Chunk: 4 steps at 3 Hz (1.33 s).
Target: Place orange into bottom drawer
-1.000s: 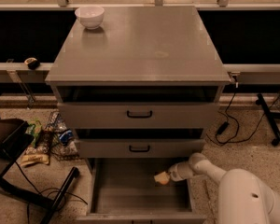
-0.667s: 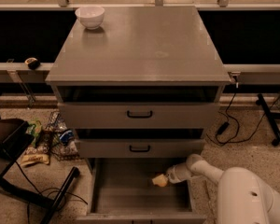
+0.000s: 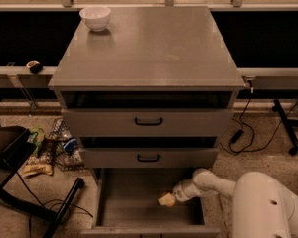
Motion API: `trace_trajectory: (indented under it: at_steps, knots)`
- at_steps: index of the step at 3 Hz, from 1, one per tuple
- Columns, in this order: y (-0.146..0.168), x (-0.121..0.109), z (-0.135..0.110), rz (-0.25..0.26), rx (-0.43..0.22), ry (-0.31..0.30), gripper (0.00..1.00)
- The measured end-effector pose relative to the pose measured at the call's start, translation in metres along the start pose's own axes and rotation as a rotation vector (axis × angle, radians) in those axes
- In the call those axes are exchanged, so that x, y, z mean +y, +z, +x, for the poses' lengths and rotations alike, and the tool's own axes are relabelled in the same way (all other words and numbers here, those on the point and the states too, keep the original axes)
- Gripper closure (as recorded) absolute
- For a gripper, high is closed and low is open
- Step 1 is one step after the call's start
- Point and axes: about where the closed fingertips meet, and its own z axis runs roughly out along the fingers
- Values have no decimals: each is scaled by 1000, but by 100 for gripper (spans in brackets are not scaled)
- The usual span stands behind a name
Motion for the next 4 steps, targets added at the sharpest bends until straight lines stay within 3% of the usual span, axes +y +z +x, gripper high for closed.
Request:
trace_trajectory:
  at_steps: [2, 3, 4]
  knots:
    - [0, 0, 0, 0, -1, 1, 34]
    - [0, 0, 0, 0, -1, 1, 4]
    - [0, 0, 0, -1, -1, 1, 0]
